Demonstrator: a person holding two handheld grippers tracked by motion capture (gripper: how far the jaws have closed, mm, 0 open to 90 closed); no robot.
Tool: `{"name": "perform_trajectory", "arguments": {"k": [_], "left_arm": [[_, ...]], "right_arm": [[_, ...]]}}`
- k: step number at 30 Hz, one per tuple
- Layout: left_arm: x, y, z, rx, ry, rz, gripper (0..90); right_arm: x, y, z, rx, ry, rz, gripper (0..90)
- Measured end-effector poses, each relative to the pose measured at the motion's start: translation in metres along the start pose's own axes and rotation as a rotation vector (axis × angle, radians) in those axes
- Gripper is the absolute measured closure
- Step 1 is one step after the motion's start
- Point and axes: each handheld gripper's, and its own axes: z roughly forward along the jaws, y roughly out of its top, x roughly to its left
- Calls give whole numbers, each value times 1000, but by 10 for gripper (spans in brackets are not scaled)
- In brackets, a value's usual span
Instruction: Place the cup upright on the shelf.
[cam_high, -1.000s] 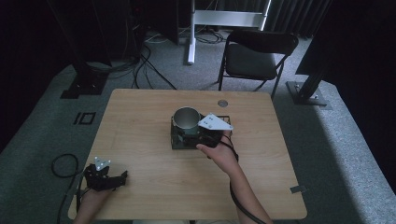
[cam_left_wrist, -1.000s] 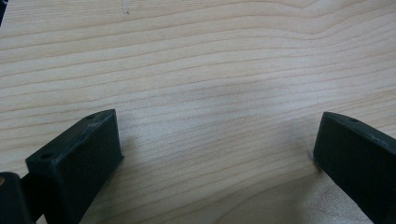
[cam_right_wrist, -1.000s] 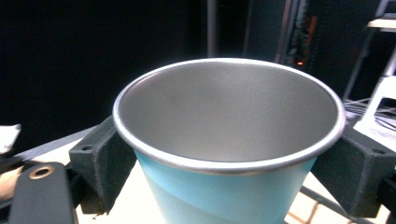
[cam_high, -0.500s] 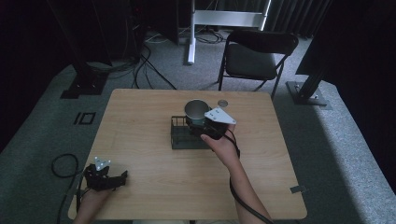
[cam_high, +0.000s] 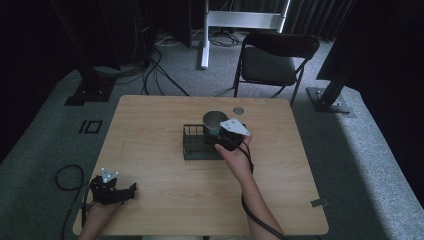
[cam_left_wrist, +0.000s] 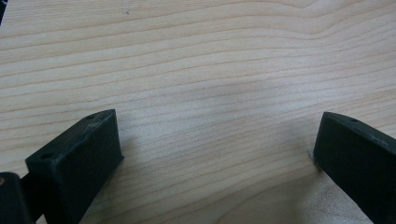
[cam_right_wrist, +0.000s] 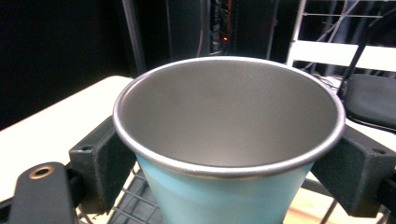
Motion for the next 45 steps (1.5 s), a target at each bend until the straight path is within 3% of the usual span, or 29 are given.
{"name": "perform_trajectory", "arguments": {"k": [14,26,45], "left_arm": [[0,0,0,0,0,0,15],[0,0,0,-1,0,-1,15],[0,0,0,-1,0,0,15]], "right_arm": [[2,-16,10,46,-33,21,128],[6,-19,8,48,-34,27,124],[4,-31,-21,45,2,4,108]]}}
